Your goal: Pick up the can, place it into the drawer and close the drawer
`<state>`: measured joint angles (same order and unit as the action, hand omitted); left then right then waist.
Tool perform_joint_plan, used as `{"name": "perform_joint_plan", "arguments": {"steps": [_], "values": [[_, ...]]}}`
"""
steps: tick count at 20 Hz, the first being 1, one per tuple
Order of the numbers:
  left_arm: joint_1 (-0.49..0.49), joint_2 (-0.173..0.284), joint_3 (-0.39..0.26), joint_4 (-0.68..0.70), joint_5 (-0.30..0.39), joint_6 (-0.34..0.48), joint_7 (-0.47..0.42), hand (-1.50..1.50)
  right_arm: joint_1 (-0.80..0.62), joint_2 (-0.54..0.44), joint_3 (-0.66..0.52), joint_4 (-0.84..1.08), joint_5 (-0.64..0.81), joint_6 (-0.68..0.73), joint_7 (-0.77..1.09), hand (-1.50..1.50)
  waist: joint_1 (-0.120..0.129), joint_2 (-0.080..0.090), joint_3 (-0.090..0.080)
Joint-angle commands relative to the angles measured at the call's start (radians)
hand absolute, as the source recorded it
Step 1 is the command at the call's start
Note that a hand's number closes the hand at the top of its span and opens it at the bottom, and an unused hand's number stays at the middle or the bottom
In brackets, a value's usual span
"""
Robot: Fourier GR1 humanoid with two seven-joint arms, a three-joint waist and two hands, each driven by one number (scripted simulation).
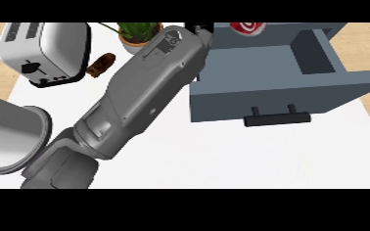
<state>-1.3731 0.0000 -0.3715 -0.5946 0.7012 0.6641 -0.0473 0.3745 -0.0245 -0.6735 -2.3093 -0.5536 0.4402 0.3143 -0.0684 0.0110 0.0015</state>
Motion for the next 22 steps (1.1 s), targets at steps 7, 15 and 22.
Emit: {"name": "perform_joint_plan", "arguments": {"steps": [7, 15, 22], "values": [[-0.011, 0.0, -0.151, 0.069, 0.128, 0.041, -0.038, 1.5, -0.048, -0.04, -0.005, 0.005, -0.026, -0.032, 0.043, -1.5, -0.013, 0.003, 0.0], [-0.008, 0.0, -0.217, 0.115, 0.18, 0.1, -0.056, -1.5, -0.037, -0.024, 0.0, -0.015, -0.005, -0.019, 0.038, -1.5, -0.024, 0.005, 0.0], [-0.021, 0.0, -0.23, 0.138, 0.234, 0.14, -0.109, -1.5, -0.059, -0.041, -0.015, 0.079, -0.004, 0.034, -0.019, -1.5, -0.028, 0.008, 0.001]]}}
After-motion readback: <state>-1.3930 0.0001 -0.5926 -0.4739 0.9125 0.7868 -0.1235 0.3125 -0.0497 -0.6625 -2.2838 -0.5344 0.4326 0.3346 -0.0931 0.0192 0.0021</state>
